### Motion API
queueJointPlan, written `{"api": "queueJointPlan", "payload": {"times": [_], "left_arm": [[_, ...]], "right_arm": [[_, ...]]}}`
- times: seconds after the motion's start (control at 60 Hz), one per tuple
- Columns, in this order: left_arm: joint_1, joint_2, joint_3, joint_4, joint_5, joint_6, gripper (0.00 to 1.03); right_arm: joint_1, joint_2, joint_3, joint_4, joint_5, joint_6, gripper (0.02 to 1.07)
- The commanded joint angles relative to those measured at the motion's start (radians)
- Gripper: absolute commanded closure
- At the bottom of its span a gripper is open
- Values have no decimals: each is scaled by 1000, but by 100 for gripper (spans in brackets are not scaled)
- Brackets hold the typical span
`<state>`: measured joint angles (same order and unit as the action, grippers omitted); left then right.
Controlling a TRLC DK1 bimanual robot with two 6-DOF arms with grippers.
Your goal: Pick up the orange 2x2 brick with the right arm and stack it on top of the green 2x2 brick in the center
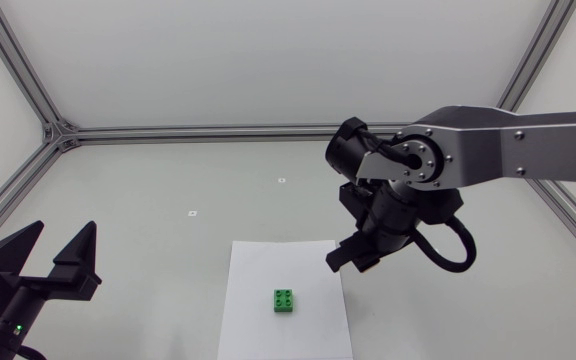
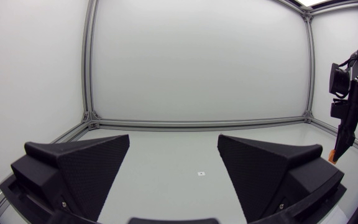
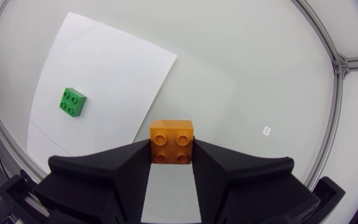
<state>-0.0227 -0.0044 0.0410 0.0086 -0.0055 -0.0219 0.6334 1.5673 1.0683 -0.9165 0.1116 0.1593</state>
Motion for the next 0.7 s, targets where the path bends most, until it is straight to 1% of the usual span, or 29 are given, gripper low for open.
{"api": "queueJointPlan", "payload": {"times": [0.0, 0.1, 0.2, 0.25, 0.283, 0.317, 0.35, 0.467, 0.567, 0.683], "left_arm": [[3, -8, -41, -15, 4, 13, 4], [3, -8, -41, -15, 4, 13, 4], [3, -8, -41, -15, 4, 13, 4], [3, -8, -41, -15, 4, 13, 4], [3, -8, -41, -15, 4, 13, 4], [3, -8, -41, -15, 4, 13, 4], [3, -8, -41, -15, 4, 13, 4], [3, -8, -41, -15, 4, 13, 4], [3, -8, -41, -15, 4, 13, 4], [3, -8, -41, -15, 6, 13, 4]], "right_arm": [[32, 16, 24, 1, -9, -15, 101], [60, 14, 30, 15, -46, -41, 101], [88, 27, 41, 21, -59, -78, 101], [89, 31, 55, 25, -115, -116, 101], [78, 33, 62, 25, -181, -175, 101], [75, 33, 68, 27, -207, -196, 101], [77, 40, 81, 21, -208, -208, 101], [81, 66, 122, -42, -208, -360, 96], [97, 77, 127, -62, -207, -417, 97], [117, 80, 128, -65, -194, -460, 101]]}}
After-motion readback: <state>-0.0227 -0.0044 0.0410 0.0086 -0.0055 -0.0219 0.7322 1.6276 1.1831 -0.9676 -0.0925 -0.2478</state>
